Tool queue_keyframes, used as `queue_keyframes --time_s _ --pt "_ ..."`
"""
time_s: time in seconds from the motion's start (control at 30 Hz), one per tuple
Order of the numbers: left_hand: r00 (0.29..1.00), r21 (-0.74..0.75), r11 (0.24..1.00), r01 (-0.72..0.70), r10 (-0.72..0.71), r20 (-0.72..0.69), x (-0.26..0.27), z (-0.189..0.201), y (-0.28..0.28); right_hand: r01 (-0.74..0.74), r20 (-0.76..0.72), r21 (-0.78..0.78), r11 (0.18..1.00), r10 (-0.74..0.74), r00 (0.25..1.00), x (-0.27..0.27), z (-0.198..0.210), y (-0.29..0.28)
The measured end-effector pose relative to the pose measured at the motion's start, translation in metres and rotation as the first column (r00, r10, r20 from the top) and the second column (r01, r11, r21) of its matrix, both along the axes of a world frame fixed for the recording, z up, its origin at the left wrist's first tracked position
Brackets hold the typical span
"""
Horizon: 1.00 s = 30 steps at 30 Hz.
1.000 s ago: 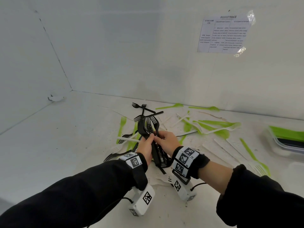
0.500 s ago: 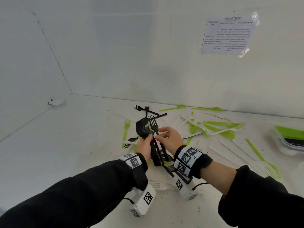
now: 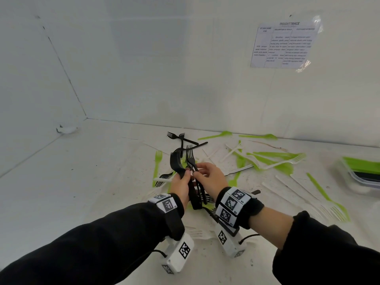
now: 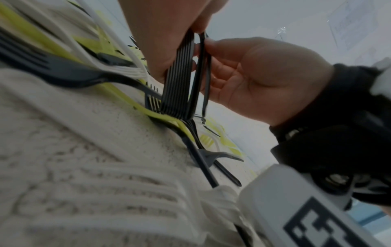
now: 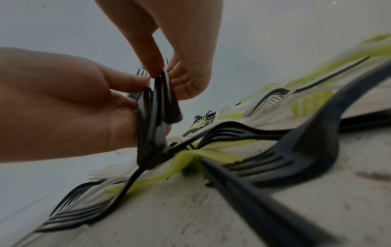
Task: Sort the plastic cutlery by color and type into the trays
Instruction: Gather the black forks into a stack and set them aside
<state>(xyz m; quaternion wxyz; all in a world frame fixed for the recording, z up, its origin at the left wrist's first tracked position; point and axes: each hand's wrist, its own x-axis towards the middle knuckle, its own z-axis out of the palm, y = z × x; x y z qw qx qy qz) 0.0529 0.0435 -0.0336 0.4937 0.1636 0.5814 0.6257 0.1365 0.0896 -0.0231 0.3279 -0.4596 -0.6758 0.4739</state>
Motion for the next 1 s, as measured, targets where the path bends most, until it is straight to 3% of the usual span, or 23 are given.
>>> queue_keyframes --time_s 0.17,0.37,0.53,0.77,1.0 --pt "1.0 -0.009 1.0 0.029 -0.029 -0.007 0.0 0.0 0.002 -0.015 0.09 0.061 0.998 0.009 0.996 -0.002 0.001 -0.001" --pt "0.998 -0.035 0.998 0.06 -0.061 0.0 -0.002 -0.004 0.0 -0.047 0.142 -0.011 0.999 0.048 0.989 -0.001 0.001 0.002" --pt "0.998 -0.047 0.998 0.047 -0.049 -0.046 -0.004 -0.008 0.001 -0.099 0.115 -0.095 0.99 0.11 0.987 -0.005 0.003 0.005" --pt "0.996 -0.053 0.998 0.041 -0.045 -0.079 -0.007 -0.007 0.006 -0.067 0.11 -0.041 0.997 0.072 0.991 -0.01 0.002 0.007" --pt "0.998 -0.027 0.999 0.029 -0.031 -0.062 -0.011 -0.009 0.007 -0.124 0.046 -0.064 0.99 0.127 0.991 -0.011 -0.001 0.005"
